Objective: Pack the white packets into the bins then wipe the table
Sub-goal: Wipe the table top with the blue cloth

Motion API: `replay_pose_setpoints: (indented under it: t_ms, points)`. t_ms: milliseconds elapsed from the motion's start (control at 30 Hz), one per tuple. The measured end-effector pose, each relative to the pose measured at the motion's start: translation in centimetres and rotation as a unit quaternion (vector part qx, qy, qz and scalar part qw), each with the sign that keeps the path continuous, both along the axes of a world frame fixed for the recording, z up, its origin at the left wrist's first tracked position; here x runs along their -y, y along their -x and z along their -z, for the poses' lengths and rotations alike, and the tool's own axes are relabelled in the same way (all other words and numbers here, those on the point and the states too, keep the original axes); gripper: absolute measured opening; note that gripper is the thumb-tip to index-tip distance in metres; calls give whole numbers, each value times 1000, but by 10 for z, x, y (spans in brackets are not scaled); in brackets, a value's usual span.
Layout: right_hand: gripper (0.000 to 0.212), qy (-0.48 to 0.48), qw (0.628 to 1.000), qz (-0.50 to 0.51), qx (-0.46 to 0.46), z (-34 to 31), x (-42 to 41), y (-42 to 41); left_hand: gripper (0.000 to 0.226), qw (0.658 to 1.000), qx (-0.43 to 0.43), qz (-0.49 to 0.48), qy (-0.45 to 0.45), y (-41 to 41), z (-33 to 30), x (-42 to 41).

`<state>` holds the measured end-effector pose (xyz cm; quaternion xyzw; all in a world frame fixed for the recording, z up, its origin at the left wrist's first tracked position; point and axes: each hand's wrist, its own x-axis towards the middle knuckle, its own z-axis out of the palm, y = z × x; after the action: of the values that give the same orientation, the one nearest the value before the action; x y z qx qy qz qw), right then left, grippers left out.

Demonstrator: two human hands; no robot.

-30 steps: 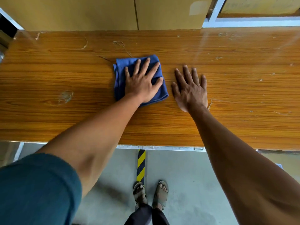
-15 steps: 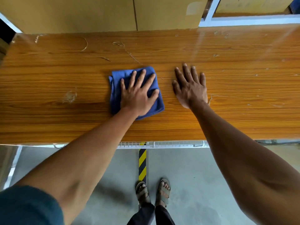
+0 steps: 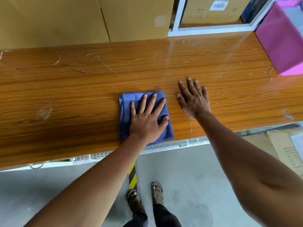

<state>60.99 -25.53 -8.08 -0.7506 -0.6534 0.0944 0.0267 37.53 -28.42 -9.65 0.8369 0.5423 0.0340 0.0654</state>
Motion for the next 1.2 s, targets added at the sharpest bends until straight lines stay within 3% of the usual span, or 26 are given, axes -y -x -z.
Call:
replay_pose_setpoints:
  t_ms: [233, 500, 800, 1033, 1200]
  points:
    - [65, -17, 999, 32, 0, 10, -19, -15, 74, 999, -7, -39, 24, -29, -3, -96]
    - [62, 4, 1000, 29, -4, 7, -22, -19, 70, 1000, -28, -2, -2, -39, -4, 35]
    - [62, -9, 1000, 27, 0, 15, -29, -20, 72, 994, -9, -109, 9, -49, -4, -92]
    - [64, -3, 1000, 20, -2, 15, -23, -24, 70, 997, -23, -71, -15, -58, 4, 16]
    - [64, -13, 1000, 18, 1, 15, -25, -24, 70, 997, -10, -71, -9, -57, 0, -43]
